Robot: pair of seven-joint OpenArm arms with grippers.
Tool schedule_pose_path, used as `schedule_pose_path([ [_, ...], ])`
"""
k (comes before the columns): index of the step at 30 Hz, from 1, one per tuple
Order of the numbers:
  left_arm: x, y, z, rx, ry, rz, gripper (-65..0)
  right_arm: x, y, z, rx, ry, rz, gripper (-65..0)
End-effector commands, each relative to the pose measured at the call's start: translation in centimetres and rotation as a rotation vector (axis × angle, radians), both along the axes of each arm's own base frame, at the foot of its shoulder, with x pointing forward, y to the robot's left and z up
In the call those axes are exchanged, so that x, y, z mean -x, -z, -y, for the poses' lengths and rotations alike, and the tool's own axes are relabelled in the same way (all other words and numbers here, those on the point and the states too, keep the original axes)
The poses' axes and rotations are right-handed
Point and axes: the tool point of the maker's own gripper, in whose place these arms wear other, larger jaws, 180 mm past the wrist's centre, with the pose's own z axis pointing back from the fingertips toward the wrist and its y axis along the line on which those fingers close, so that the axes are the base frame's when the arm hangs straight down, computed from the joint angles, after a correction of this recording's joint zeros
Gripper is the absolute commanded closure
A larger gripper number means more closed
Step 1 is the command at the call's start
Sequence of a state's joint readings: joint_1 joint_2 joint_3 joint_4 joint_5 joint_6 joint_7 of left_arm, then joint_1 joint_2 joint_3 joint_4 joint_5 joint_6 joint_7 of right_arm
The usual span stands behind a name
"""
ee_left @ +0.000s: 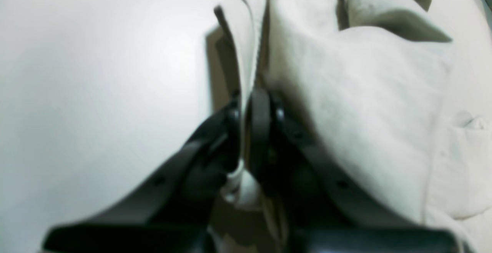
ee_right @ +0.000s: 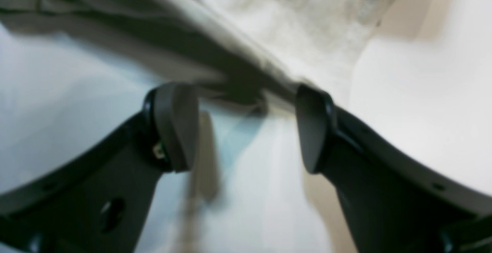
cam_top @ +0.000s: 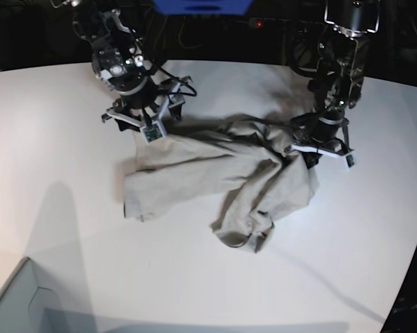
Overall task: Layout the t-shirt on the table in an organized manner, then fold the t-shirt properly
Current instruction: 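Release and regrasp the shirt edges with both grippers, then drag the shirt with both grippers, stretching it lengthwise across the table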
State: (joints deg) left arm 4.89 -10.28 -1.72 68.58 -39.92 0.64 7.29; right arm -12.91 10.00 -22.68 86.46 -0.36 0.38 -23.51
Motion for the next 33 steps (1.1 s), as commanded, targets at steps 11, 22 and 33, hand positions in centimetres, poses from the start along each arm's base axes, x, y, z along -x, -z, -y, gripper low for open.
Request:
schedule_pose_path([
  [11, -1.1, -1.6, -1.3, -0.032, 0.001, 0.055, 0.0, -4.8, -0.8, 2.3, 0.055, 0.098, 0.100, -30.9],
  [22, 0.6, -3.5, -3.6, -0.090, 0.010, 0.085, 0.0, -6.0, -8.9, 2.4, 0.007, 0.066, 0.299, 0.0],
  [33, 1.9, -9.4, -8.3, -0.142, -0.099, 0.216, 0.0, -8.4, -18.8, 5.4, -0.030, 0.153, 0.553, 0.0],
])
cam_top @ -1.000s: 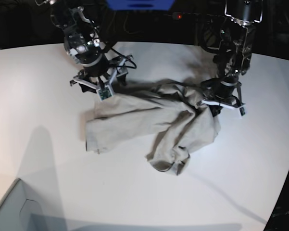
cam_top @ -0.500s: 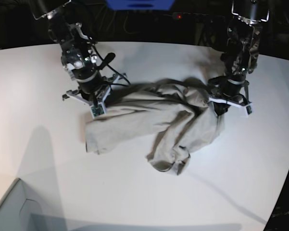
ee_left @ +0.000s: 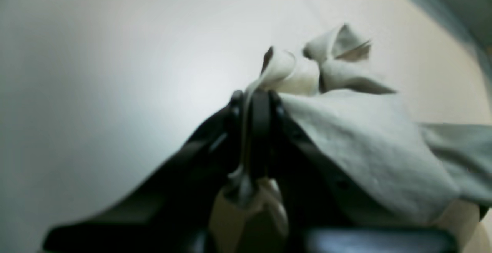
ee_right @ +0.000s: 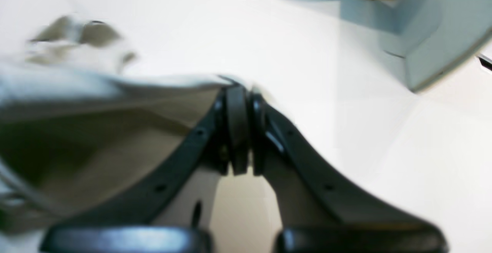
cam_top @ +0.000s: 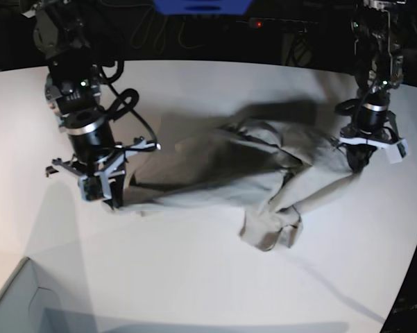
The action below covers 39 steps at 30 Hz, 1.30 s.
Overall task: Layout the t-shirt on the table in an organized manner, then fold the t-shirt properly
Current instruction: 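Drag the shirt with both grippers, stretching it lengthwise across the table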
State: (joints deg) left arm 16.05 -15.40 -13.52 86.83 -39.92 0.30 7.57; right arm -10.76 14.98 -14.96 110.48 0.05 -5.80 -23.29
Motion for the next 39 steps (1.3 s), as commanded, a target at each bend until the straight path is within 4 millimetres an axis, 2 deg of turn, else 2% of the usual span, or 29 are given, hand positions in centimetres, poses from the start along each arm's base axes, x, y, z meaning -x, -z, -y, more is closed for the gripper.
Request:
schedule_pose_path([
  [1, -0.8, -2.0, -0.7, -0.023, -0.009, 0.064, 0.0, -1.2, -2.4, 0.2, 0.001, -0.003, 0.087, 0.0],
  [4, -0.8, -2.8, -2.0, -0.034, -0.040, 0.082, 0.0, -2.5, -4.0, -0.1, 0.013, -0.042, 0.130, 0.0],
  [7, -1.1, -3.7, -3.1, -0.044, -0.066, 0.106, 0.0, -4.7, -7.0, -1.1, 0.007, -0.082, 0.210, 0.0],
  [9, -1.4, -4.4, -3.6, -0.052, -0.077, 0.125, 0.0, -6.9, -9.0, -1.6, 0.005, -0.099, 0.263, 0.0],
  [13, -3.2, -7.4, -3.8, -0.068, -0.069, 0.205, 0.0, -11.0, -11.6, -1.9, 0.008, -0.101, 0.316, 0.0],
  [16, -4.9, -10.4, -3.9, -0.094, -0.052, 0.277, 0.0, -14.6, -12.4, -1.5, 0.011, -0.078, 0.317, 0.0],
  [19, -7.2, -12.8, -4.3, -0.106, -0.057, 0.341, 0.0, -18.7, -12.0, -0.7, 0.013, -0.043, 0.269, 0.0],
  [21, -8.4, -13.3, -5.2, -0.112, -0.071, 0.348, 0.0, -21.2, -11.8, 0.3, 0.021, -0.019, 0.246, 0.0],
  [24, -10.6, -12.5, -5.6, -0.083, -0.069, 0.303, -0.3, -23.8, -10.7, 1.6, 0.030, 0.009, 0.197, 0.0],
  [27, -12.5, -11.1, -6.3, -0.044, -0.084, 0.246, -0.5, -25.5, -7.9, 3.1, 0.040, 0.039, 0.115, 0.0],
  [29, -13.1, -10.3, -6.6, -0.024, -0.090, 0.215, -1.8, -25.7, -6.4, 3.9, 0.045, 0.055, 0.069, -1.6],
  [33, -13.6, -9.1, -6.8, 0.002, -0.094, 0.171, -15.4, -25.4, -4.5, 5.0, 0.054, 0.076, 0.025, -19.3],
  [35, -13.4, -8.7, -6.7, 0.006, -0.094, 0.163, -22.6, -24.5, -3.0, 5.7, 0.066, 0.082, 0.003, -28.8],
  [37, -13.4, -8.2, -6.2, 0.022, -0.095, 0.158, -24.4, -23.5, -2.1, 5.5, 0.066, 0.073, 0.002, -37.7],
  [39, -13.0, -7.4, -5.9, 0.026, -0.096, 0.141, -24.4, -21.9, -0.4, 5.0, 0.066, 0.060, -0.016, -43.4],
])
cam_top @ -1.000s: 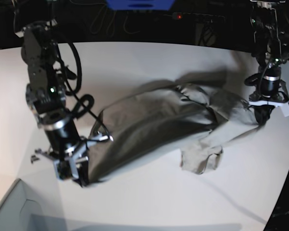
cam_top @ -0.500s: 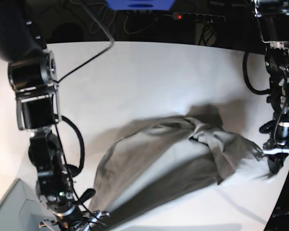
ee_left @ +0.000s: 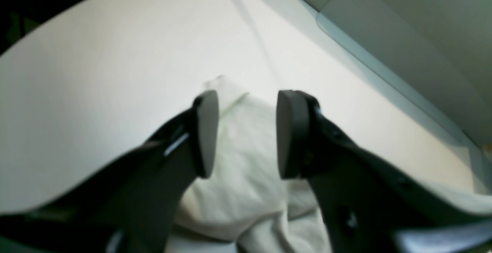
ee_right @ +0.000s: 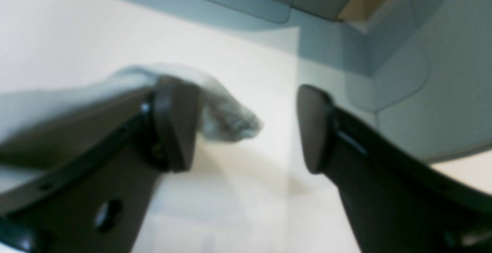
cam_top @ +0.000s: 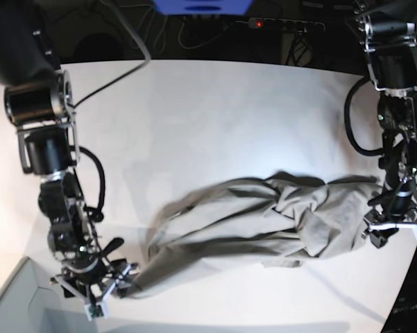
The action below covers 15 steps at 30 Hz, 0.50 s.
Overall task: Layout the t-shirt on the table in an organized manner, then fold the t-shirt properly
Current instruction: 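Drag the shirt with both grippers, stretching it lengthwise across the table, then release the shirt and move both grippers to new edge points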
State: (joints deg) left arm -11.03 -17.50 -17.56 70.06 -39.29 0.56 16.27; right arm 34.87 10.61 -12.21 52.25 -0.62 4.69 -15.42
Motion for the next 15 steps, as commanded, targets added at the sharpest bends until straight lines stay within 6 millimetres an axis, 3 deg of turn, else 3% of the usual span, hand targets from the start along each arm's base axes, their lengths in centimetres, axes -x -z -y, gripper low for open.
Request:
schedule_pose_path([
  [1, -0.3, -1.7, -0.4, -0.016, -0.004, 0.053, -24.4, -0.2, -1.5, -0.6, -0.012, -0.011, 0.048, -45.2],
  [9, 2.1, 1.3, -0.5, -0.013, -0.007, -0.016, -24.6, 6.4, 6.6, -5.9, -0.158, -0.019, -0.094, -46.2],
  [15, 5.6, 3.0, -3.1, 0.008, -0.097, -0.049, -24.7, 8.3, 8.6, -8.1, -0.276, 0.026, -0.142, -46.4],
])
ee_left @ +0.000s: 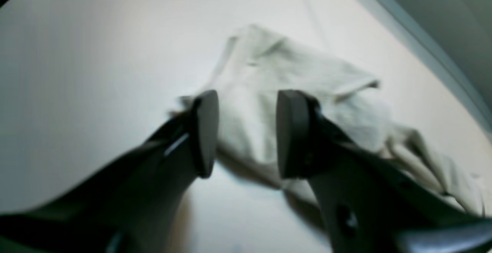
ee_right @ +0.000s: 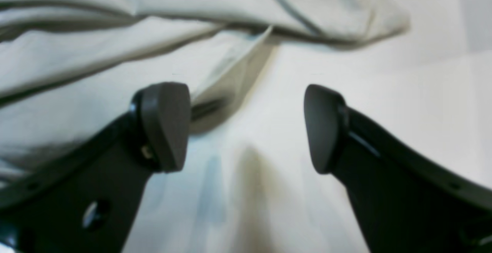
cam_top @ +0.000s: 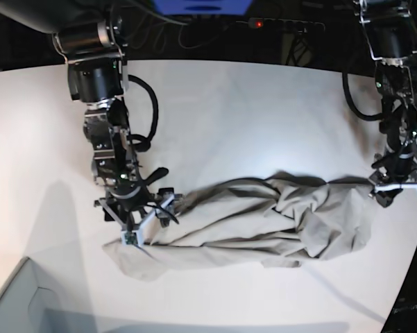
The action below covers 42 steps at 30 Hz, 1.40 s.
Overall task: Layout the t-shirt on the table in an organized manner, then fold the t-shirt properly
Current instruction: 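Release the shirt and move both grippers to new edge points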
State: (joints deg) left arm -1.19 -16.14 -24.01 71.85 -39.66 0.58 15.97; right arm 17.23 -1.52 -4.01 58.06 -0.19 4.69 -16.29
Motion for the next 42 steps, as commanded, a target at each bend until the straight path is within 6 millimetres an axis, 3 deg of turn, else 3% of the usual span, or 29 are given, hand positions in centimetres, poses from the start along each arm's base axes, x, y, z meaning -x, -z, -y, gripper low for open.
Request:
schedule_pose_path([
  [1, -0.1, -1.6, -1.0, -0.022, -0.017, 0.046, -24.7, -1.4, -2.1, -0.9, -0.020, -0.002, 0.066, -46.4],
  [4, 1.6, -1.3, -2.2, -0.023, -0.056, 0.036, -24.7, -1.3, -1.0, -2.2, -0.042, -0.010, 0.034, -46.4],
  [8, 4.0, -1.4, -3.4, -0.043, -0.086, 0.029, -24.7, -2.7, 0.3, -2.5, -0.040, -0.015, -0.026, -46.4],
  [16, 5.7, -2.1, -2.9, -0.078, -0.064, 0.026, -24.7, -4.4, 0.1, -2.1, -0.036, -0.012, 0.000, -46.2],
  [19, 6.3, -2.0, -2.9, -0.083, -0.062, 0.017, -24.7, -3.8, 1.3, -2.1, -0.037, -0.014, -0.019, -45.6],
  [22, 6.5, -1.7, -2.9, -0.083, -0.061, 0.010, -24.7, -3.6, 2.1, -2.2, -0.040, -0.013, -0.018, -38.6],
  [27, 7.3, -1.1, -2.9, -0.085, -0.061, -0.011, -24.7, -2.9, 3.4, -2.5, -0.050, -0.013, -0.014, -16.5],
  [30, 7.9, -0.8, -3.0, -0.089, -0.060, -0.026, -24.7, -3.2, 3.0, -2.5, -0.053, -0.007, 0.017, 0.0],
  [35, 8.1, -0.6, -3.0, -0.089, -0.060, -0.032, -24.7, -3.4, 2.1, -1.9, -0.050, 0.004, 0.038, 0.0],
  [37, 8.4, -0.7, -3.5, -0.092, -0.074, -0.032, -24.7, -2.6, 1.9, 0.7, -0.048, 0.057, 0.040, 0.0],
  [42, 9.3, -1.0, -5.0, -0.086, -0.132, -0.021, -24.7, -0.5, -3.2, 4.0, -0.046, 0.113, 0.151, 0.0],
])
